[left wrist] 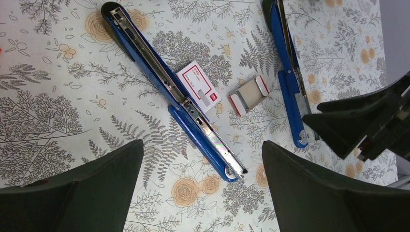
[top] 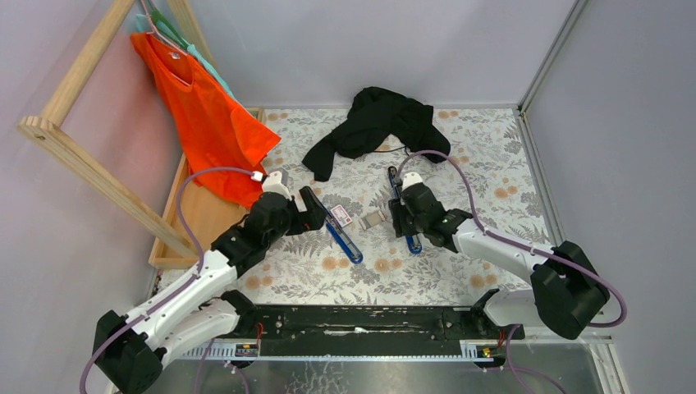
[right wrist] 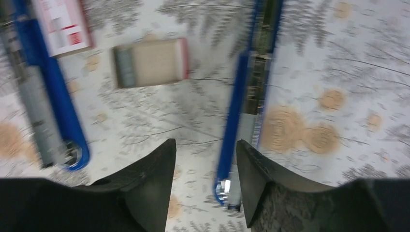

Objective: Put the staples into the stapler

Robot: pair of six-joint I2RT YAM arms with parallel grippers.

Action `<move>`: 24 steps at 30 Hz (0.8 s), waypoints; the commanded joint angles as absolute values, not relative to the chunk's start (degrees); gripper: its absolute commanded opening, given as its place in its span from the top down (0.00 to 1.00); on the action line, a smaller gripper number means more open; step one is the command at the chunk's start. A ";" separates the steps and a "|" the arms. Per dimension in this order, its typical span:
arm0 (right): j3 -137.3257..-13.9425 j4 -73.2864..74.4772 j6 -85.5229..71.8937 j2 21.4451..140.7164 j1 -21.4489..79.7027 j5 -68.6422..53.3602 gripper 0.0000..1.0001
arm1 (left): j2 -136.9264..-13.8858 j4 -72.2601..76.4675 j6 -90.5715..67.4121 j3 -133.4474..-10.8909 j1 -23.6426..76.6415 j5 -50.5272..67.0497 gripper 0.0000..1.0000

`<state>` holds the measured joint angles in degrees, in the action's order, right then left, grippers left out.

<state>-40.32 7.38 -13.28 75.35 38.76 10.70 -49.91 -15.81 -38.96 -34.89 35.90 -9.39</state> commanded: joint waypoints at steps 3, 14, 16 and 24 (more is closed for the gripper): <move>-39.58 -3.95 -9.48 74.01 46.64 2.21 0.40 | -51.77 -11.17 -42.41 -33.27 35.86 -9.76 0.00; -33.17 -25.51 -4.51 81.35 57.52 2.86 0.35 | -54.67 -6.83 -50.40 -28.46 33.64 -8.34 0.00; -32.72 -27.25 -3.51 82.52 58.41 3.56 0.35 | -55.07 -5.27 -51.76 -27.20 33.02 -7.77 0.00; -31.29 -32.70 -1.80 86.97 60.25 4.80 0.42 | -57.81 2.75 -56.64 -23.45 30.36 -3.77 0.00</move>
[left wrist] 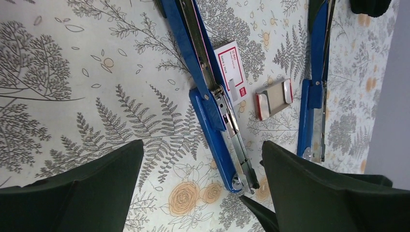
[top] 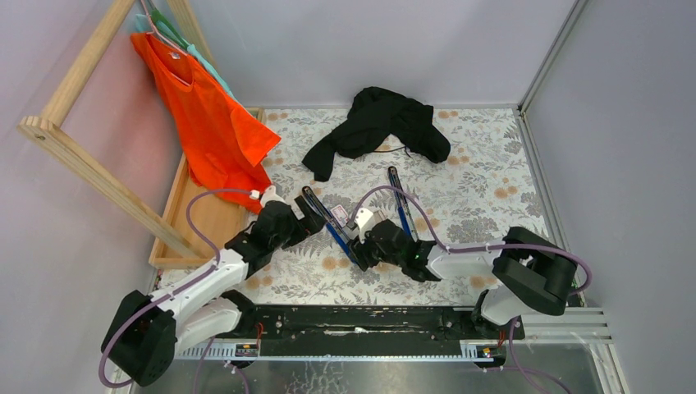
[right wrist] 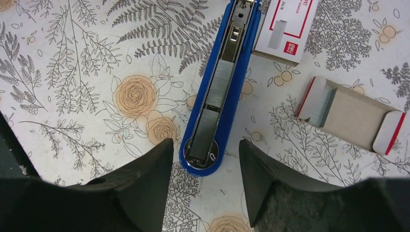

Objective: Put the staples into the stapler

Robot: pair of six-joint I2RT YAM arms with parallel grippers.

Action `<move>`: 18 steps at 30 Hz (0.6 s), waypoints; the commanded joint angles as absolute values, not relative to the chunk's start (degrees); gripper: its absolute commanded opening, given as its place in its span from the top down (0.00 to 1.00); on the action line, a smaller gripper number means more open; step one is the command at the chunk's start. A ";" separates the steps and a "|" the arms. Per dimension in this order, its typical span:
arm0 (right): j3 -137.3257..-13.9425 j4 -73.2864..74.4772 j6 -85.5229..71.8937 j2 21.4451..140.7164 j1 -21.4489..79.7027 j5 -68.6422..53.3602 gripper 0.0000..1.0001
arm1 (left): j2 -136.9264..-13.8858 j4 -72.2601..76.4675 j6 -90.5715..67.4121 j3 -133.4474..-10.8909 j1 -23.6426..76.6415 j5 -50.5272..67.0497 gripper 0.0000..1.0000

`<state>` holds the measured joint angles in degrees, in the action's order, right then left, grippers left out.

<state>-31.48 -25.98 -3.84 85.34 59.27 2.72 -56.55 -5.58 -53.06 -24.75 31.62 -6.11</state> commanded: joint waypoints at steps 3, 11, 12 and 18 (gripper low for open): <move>-31.05 -34.06 -1.21 88.33 60.60 5.26 0.47 | -59.28 5.19 -57.86 -22.96 29.59 -2.64 0.00; -29.17 -37.34 -0.23 89.71 60.82 4.92 0.73 | -63.46 13.36 -62.02 -20.91 27.43 -0.59 0.01; -29.04 -37.46 -0.06 89.73 60.82 4.85 0.74 | -64.09 14.70 -62.74 -20.47 27.05 -0.33 0.02; -28.48 -37.89 0.01 89.37 60.91 4.61 0.80 | -67.12 22.93 -67.61 -17.47 25.50 0.41 0.09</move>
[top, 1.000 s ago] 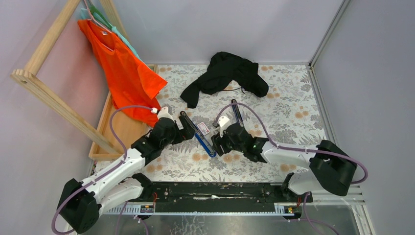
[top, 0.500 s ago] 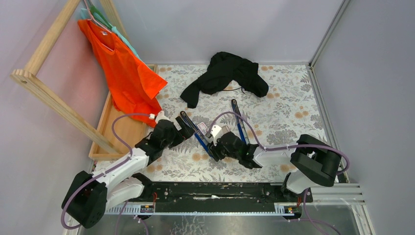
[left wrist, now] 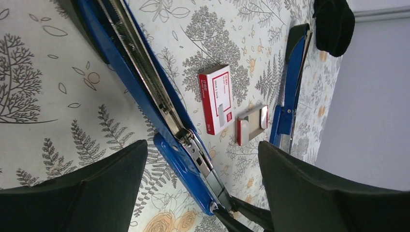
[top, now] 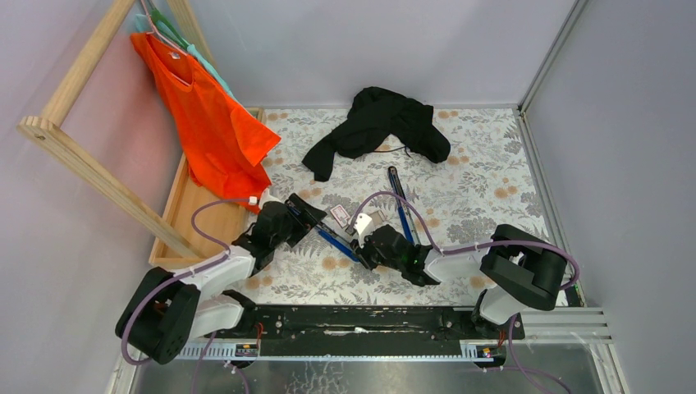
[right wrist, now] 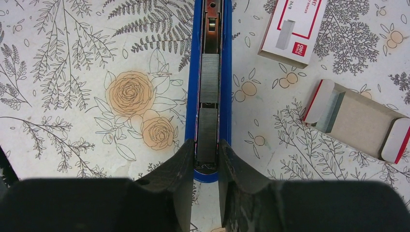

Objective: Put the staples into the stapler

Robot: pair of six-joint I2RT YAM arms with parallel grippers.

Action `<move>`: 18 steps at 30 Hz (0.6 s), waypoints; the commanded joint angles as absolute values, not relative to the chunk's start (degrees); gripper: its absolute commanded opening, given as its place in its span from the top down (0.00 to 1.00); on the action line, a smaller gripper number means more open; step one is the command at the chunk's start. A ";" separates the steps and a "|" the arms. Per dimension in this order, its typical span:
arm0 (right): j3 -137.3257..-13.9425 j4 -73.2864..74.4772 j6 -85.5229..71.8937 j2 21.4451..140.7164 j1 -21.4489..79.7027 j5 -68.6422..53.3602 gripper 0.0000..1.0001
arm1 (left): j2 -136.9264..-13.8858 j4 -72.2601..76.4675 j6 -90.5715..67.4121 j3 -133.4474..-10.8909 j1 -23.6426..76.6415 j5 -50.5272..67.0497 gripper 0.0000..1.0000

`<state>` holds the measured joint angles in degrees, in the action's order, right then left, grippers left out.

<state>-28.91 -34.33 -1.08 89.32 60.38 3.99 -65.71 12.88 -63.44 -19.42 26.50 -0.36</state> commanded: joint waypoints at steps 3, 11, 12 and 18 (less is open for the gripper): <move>-28.36 -38.01 -0.11 89.18 60.91 4.51 0.81 | -68.16 25.47 -69.99 -16.36 25.40 -0.20 0.13; -28.61 -37.97 -0.59 89.33 60.99 4.05 0.82 | -69.74 32.07 -74.75 -10.97 25.40 -5.43 0.14; -28.71 -37.90 -0.66 89.50 61.00 3.81 0.82 | -70.73 33.56 -75.08 -10.47 25.44 -5.60 0.15; -29.17 -37.55 -0.55 90.06 61.20 3.49 0.84 | -78.93 45.04 -76.60 -9.08 25.40 -4.57 0.18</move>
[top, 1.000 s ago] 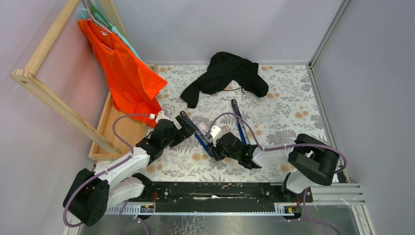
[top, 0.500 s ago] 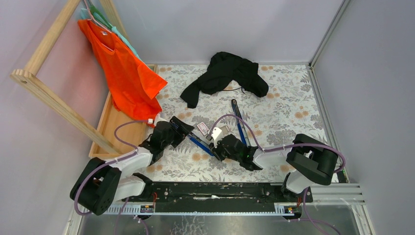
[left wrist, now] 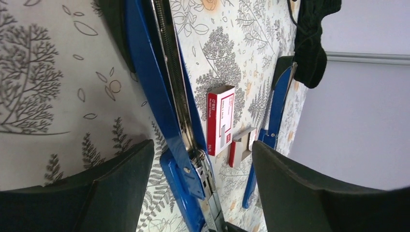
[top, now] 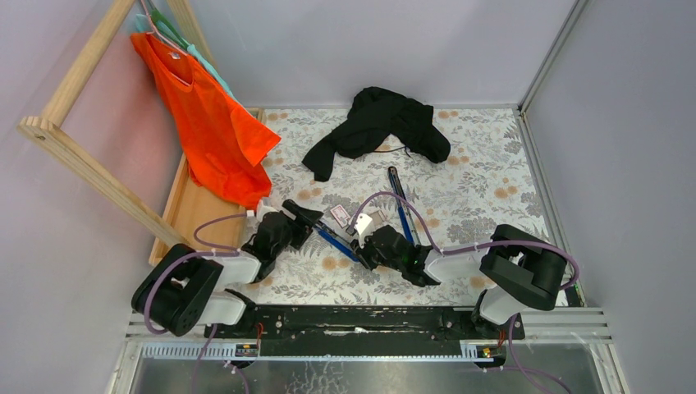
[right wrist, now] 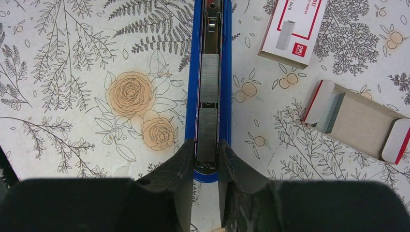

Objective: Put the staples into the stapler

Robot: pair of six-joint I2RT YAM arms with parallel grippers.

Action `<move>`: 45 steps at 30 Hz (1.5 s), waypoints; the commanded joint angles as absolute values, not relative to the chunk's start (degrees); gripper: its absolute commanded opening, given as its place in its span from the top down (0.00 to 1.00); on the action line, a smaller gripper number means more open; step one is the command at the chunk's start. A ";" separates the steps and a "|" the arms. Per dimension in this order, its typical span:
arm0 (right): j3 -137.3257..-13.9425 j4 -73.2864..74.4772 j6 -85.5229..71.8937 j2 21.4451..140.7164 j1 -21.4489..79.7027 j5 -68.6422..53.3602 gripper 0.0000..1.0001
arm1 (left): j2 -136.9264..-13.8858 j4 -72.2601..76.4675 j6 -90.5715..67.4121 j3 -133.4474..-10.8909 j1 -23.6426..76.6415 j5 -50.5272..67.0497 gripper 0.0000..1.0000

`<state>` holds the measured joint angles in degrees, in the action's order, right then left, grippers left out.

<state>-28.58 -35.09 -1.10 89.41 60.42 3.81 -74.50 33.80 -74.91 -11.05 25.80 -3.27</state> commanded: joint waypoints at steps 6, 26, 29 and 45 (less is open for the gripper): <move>-29.47 -37.24 -0.26 90.39 61.26 3.26 0.85 | -88.09 59.98 -77.58 -6.76 25.40 -4.76 0.28; -31.29 -35.69 -0.09 92.81 61.63 2.11 0.86 | -99.24 90.70 -60.25 -4.67 30.55 -10.03 0.65; -31.44 -35.65 0.00 92.93 61.61 2.13 0.86 | -96.39 88.39 -55.93 -5.45 31.56 -10.04 0.62; -31.08 -36.75 -0.17 93.41 61.70 1.83 0.87 | -84.18 68.08 -34.90 -11.03 39.80 -18.19 0.35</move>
